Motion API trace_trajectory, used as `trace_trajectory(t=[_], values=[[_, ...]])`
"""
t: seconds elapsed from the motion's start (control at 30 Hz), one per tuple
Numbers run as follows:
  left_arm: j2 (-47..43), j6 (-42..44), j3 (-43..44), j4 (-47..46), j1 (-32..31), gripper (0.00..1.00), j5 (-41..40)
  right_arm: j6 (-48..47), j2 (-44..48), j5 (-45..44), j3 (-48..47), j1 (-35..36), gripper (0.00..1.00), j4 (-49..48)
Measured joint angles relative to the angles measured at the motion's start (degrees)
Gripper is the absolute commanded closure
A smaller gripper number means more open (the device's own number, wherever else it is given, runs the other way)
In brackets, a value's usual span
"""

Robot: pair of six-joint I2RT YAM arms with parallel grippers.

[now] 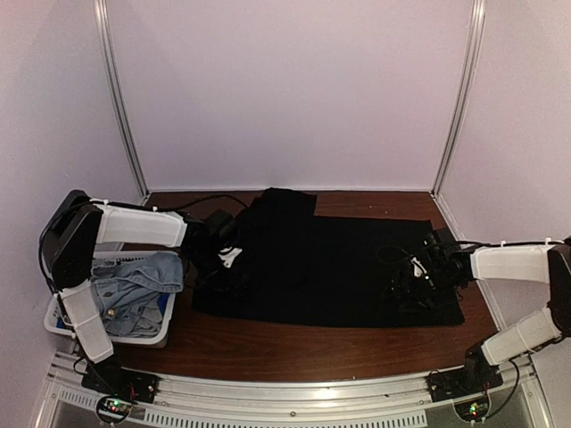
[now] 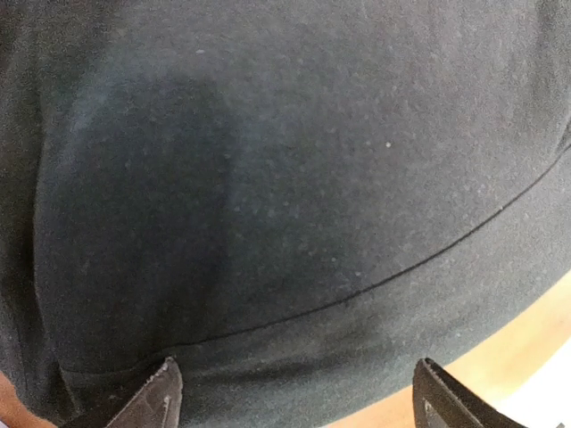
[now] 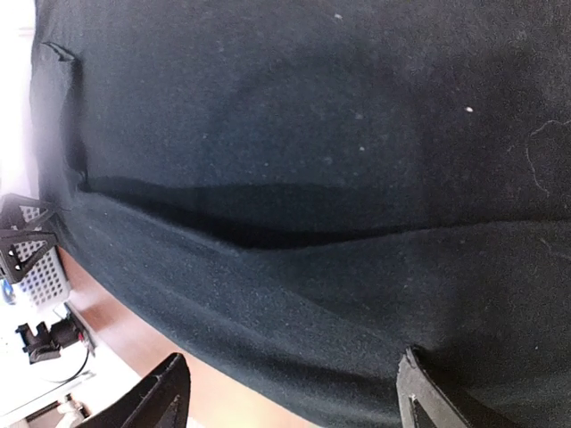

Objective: Fold and stack the mixed laundry pile
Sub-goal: Move the 1/3-folded T-shirt to the center of the board.

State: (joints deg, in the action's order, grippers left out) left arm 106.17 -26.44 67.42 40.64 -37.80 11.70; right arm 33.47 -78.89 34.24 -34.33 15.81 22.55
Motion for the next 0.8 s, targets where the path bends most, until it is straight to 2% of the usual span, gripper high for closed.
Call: trace_trajectory(t=[0.17, 0.3, 0.5, 0.8], values=[[-3.98, -0.96, -4.13, 3.13, -3.56, 0.04, 1.4, 2.78, 8.28, 0.83, 3.8, 1.05, 0.16, 8.76], [-3.93, -1.14, -1.2, 9.77, -3.69, 0.02, -0.7, 2.75, 9.2, -1.36, 0.9, 1.09, 0.15, 15.85], [1.25, -1.11, 14.67, 11.3, -1.75, 0.03, -3.3, 0.96, 0.42, -4.09, -8.81, 0.81, 0.15, 16.63], [10.25, -1.11, 19.37, 8.52, 4.33, 0.02, -3.72, -2.99, -10.64, -6.21, -17.79, -1.51, 0.15, 15.15]])
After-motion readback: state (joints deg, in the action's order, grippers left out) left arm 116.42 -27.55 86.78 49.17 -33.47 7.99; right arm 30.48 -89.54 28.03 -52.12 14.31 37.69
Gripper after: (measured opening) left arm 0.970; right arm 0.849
